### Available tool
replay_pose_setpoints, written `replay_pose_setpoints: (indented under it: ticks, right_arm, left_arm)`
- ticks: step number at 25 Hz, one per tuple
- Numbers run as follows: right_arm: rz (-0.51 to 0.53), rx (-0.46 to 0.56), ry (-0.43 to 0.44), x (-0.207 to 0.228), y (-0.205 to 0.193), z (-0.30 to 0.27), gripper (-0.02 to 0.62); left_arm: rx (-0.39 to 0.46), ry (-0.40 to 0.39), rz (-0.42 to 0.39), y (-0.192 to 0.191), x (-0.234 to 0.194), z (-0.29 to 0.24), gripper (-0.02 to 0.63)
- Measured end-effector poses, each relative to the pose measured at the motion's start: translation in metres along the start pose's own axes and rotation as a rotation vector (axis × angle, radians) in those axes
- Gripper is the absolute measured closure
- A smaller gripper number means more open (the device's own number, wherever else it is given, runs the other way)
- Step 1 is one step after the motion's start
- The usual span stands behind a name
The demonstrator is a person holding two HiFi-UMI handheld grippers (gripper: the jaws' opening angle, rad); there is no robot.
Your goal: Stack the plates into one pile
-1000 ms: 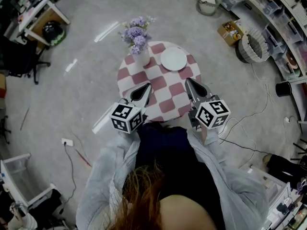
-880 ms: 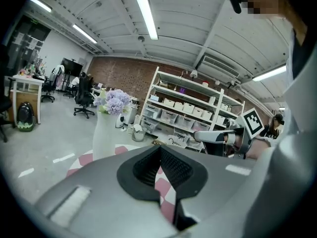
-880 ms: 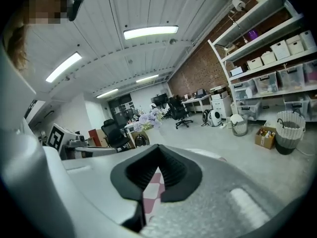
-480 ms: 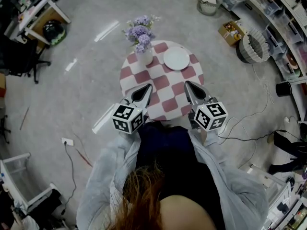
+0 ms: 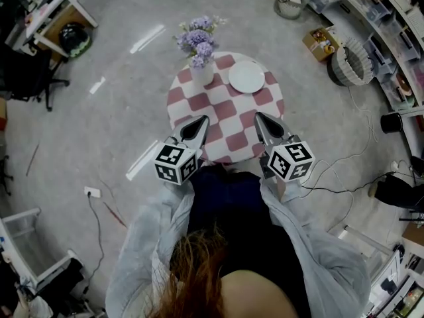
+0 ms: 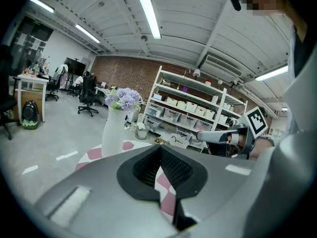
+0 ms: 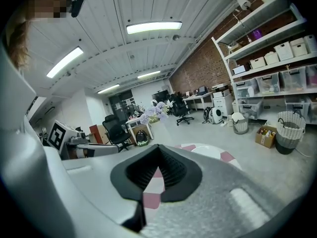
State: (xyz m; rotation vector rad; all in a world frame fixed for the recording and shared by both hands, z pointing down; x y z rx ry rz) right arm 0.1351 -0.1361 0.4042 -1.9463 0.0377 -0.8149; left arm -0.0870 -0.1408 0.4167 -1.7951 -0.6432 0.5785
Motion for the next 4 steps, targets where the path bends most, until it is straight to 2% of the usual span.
replay_pose_setpoints:
  ticks: [4]
  right_arm:
    - [-0.007, -0.005, -0.001, -0.0019, -0.002, -0.0007, 0.594]
  left_arm:
    - [-0.007, -0.003, 0.0, -0.0012, -0.0001, 0.0021, 0.592]
Point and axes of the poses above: the fingertips, and each gripper's own axes: z backward along the fingers, x to its right, y out of its top, the point moved 7 cm from there along z, backward along the fingers, and after that the axes turned 14 degrees about -z, right-handed, at the moved point
